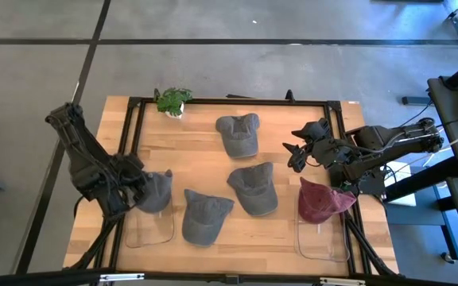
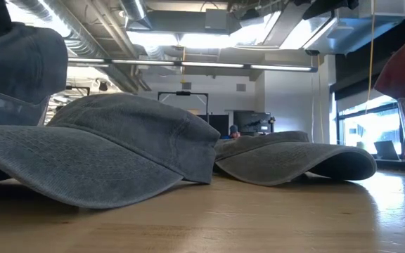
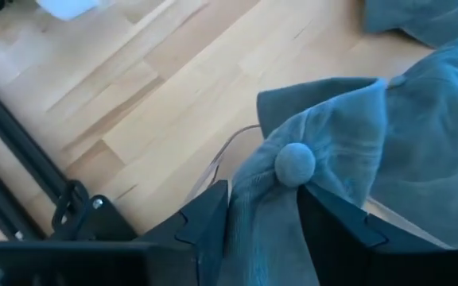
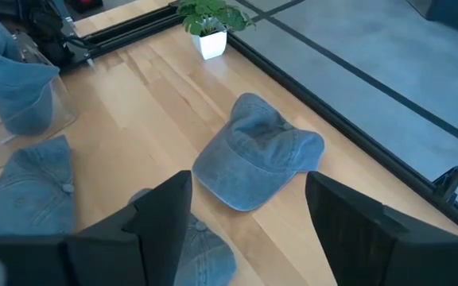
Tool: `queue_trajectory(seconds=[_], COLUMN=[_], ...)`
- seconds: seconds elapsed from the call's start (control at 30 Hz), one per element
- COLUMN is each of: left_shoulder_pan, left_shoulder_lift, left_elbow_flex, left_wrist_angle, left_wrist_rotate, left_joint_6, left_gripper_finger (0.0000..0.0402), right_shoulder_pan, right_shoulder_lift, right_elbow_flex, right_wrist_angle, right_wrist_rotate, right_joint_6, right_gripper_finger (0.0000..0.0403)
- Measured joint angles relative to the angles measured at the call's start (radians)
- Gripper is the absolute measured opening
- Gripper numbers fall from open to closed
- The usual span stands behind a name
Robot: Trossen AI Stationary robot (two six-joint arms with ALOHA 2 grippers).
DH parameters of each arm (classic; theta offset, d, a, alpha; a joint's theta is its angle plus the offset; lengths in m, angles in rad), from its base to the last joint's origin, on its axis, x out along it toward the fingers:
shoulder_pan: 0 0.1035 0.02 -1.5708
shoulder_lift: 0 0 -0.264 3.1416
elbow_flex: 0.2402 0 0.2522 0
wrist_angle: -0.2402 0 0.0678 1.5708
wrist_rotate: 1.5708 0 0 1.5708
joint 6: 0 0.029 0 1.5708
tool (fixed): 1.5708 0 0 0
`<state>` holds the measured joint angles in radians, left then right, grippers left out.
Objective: Pick & Place hat
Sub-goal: Put the dark blue cap into the left transparent bin
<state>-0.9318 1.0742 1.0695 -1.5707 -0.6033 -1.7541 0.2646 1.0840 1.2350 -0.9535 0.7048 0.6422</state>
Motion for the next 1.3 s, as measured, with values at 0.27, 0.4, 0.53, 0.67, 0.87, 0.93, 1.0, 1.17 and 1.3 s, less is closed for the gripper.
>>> queue_trajectory(seconds=[0.27, 0.4, 0.53, 0.67, 0.87, 0.93, 1.0, 1.17, 1.3], left_shoulder_pan=[0.000, 0.000, 0.000, 0.007, 0.186, 0.290, 0.401, 0.669, 0.796], left_shoulder_lift=[-0.097, -0.148, -0.187, -0.203, -0.193, -0.179, -0.161, -0.071, 0.042], left_elbow_flex=[0.003, 0.003, 0.004, 0.005, 0.005, 0.005, 0.005, 0.005, 0.005], left_wrist_angle=[0.000, -0.001, 0.025, 0.195, 0.626, 0.778, 0.920, 1.086, 1.097], left_wrist_rotate=[-0.028, -0.050, -0.172, -0.362, -0.267, -0.144, 0.013, 0.426, 0.656], left_joint_6=[0.033, 0.059, 0.101, 0.288, 0.726, 0.895, 1.038, 1.224, 1.313], left_gripper_finger=[0.0167, 0.0169, 0.0169, 0.0169, 0.0169, 0.0169, 0.0169, 0.0169, 0.0169], right_shoulder_pan=[0.000, 0.000, 0.000, 0.000, -0.015, -0.023, -0.027, -0.029, -0.029], right_shoulder_lift=[0.000, 0.000, 0.000, 0.000, 0.000, 0.000, 0.000, 0.000, 0.004], right_elbow_flex=[0.000, 0.000, 0.000, 0.000, 0.001, 0.001, 0.001, 0.001, 0.001], right_wrist_angle=[0.000, 0.000, 0.000, 0.001, 0.074, 0.097, 0.104, 0.103, 0.098], right_wrist_rotate=[0.000, 0.000, 0.000, 0.000, 0.000, 0.000, -0.001, -0.020, -0.051], right_joint_6=[-0.002, -0.023, -0.023, -0.021, -0.019, -0.024, -0.024, -0.030, -0.049], right_gripper_finger=[0.0247, 0.0247, 0.0247, 0.0247, 0.0247, 0.0247, 0.0247, 0.0247, 0.0247])
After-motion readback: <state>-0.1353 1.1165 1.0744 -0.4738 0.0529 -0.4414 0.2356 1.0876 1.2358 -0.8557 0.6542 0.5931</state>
